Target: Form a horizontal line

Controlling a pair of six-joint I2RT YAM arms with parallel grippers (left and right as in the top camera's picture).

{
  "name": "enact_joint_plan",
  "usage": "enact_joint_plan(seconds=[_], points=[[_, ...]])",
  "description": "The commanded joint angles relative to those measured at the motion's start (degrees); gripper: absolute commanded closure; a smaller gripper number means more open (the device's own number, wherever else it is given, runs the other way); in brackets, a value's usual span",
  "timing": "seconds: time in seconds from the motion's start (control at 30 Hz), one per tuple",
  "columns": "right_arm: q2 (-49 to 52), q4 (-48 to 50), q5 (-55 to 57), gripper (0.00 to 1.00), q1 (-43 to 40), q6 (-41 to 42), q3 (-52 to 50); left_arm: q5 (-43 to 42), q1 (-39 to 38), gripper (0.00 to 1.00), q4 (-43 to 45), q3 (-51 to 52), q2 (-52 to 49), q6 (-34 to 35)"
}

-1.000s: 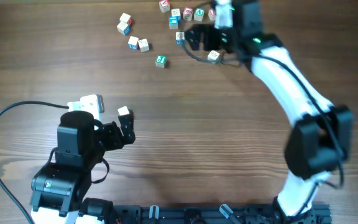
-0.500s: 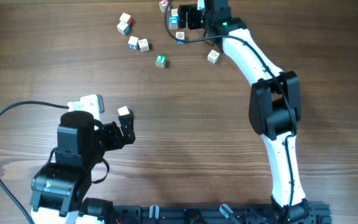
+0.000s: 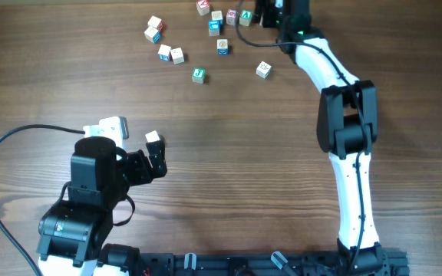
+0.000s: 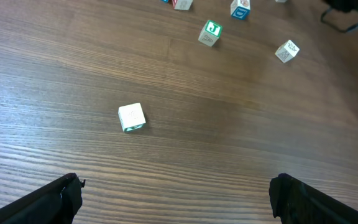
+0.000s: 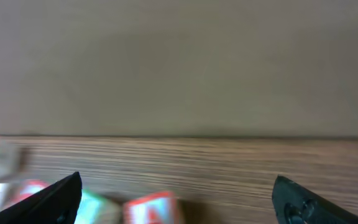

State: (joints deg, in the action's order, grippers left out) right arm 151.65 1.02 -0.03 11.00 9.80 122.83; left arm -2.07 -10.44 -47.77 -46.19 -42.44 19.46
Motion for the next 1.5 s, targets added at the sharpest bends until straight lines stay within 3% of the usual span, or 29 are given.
enact_joint_plan(seconds=[0.0,0.2,0.3,0.37,0.4,0.47,0.57,0.73,0.93,1.03,1.2,1.37,1.47], points=[[3.7,1.1,-2.0,0.04,1.0,0.7,1.2,-0.7,0.1,0.0,0.1,-0.2,0.2,0.5],[5.3,1.3,-5.4,0.06,1.0,-2.4,1.2,-0.7,0.1,0.0,0.1,-0.2,0.2,0.5],[6.0,1.3,-5.4,0.13,1.3,-3.4,1.2,-0.7,0.1,0.0,0.1,-0.2,0.2,0.5],[6.2,1.3,-4.3,0.28,1.3,-3.7,1.2,-0.7,0.1,0.0,0.1,-0.2,0.2,0.5],[6.2,1.3,-3.7,0.43,1.3,-3.7,1.2,-0.7,0.1,0.0,0.1,-0.2,0.2,0.5],[6.2,1.3,-3.4,0.59,1.3,-3.8,1.2,-0.7,0.1,0.0,0.1,-0.2,0.2,0.5],[5.4,1.0,-3.5,0.72,1.3,-3.8,1.3,-0.7,0.1,0.0,0.1,-0.2,0.2,0.5],[-0.8,-5.1,-3.4,0.78,1.2,-4.3,1.2,-0.7,0.1,0.0,0.1,-0.2,0.2,0.5],[-14.3,-20.2,-4.0,0.84,1.5,-5.2,1.2,-0.7,0.1,0.0,0.1,-0.2,0.2,0.5],[-20.4,-31.0,-10.0,0.86,1.7,-5.1,1.2,-0.7,0.1,0.0,0.1,-0.2,0.2,0.5],[-23.5,-46.3,-30.8,0.86,2.1,-5.2,1.2,-0.7,0.1,0.0,0.1,-0.2,0.2,0.5],[-23.2,-56.0,-36.1,0.91,6.0,-5.1,-7.5,-0.7,0.1,0.0,0.1,-0.2,0.2,0.5],[-23.2,-55.9,-36.1,0.91,9.7,-3.2,-14.5,-0.7,0.1,0.0,0.1,-0.2,0.2,0.5]])
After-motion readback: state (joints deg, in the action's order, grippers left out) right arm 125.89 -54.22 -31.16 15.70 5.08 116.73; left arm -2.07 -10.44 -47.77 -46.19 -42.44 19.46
